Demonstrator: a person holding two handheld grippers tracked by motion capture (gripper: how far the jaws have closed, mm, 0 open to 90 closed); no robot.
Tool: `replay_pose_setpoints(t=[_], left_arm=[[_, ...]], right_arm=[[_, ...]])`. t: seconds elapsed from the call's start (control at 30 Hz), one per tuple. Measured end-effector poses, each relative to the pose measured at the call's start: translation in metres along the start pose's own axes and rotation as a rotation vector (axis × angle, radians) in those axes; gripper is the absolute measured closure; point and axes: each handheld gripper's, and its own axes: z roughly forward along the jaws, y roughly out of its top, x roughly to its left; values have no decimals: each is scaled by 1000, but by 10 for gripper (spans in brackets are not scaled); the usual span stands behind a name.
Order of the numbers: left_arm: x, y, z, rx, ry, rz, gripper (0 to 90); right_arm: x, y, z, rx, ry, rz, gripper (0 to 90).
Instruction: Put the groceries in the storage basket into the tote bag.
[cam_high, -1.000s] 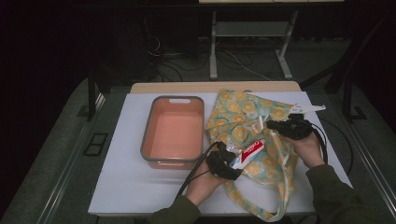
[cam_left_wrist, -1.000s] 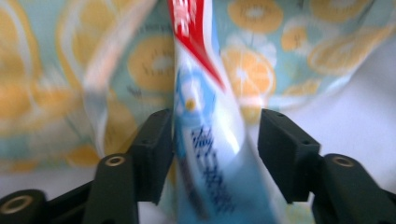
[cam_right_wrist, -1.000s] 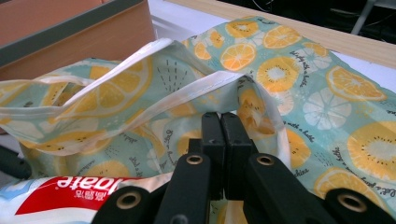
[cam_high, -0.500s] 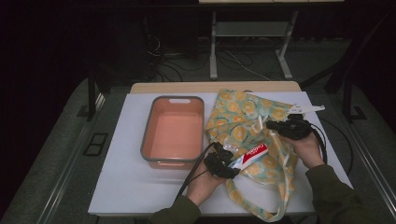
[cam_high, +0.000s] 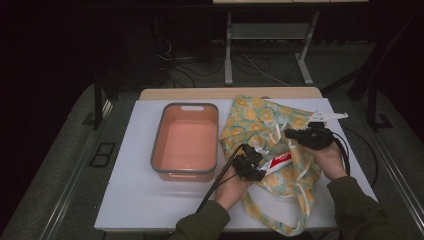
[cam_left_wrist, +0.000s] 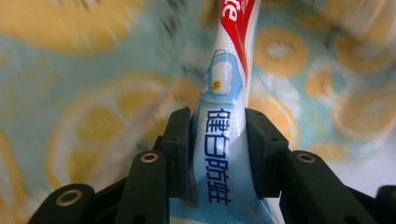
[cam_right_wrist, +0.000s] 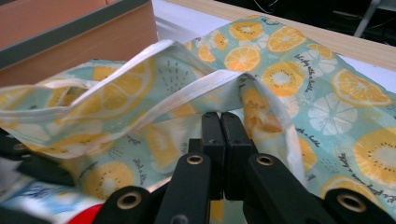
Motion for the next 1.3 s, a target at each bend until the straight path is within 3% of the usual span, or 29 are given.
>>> replay_pose_setpoints(t=[0.33, 0.6, 0.7, 0.8, 0.9, 1.03, 1.1, 1.3], left_arm=[[20, 32, 24, -31, 64, -38, 640], [33, 37, 30, -69, 58, -80, 616], [29, 33, 21, -99, 28, -79, 505], [26, 29, 7, -122, 26, -70, 429], [19, 22, -9, -136, 9, -62, 401], [6, 8, -24, -137, -9, -21, 402], [2, 0, -27, -124, -20, -18, 409], [3, -26, -17, -62, 17, -18, 413]], right_arm=[[-1, 0, -3, -10, 5, 2, 894], [0, 2, -8, -24, 8, 1, 894], [-1, 2, -8, -26, 9, 7, 894], [-3, 1, -8, -26, 5, 8, 893], [-2, 1, -9, -26, 2, 11, 893], [-3, 1, -9, -27, 1, 13, 893], [-3, 1, -9, -24, 0, 14, 893], [-2, 0, -8, -15, 2, 10, 893]])
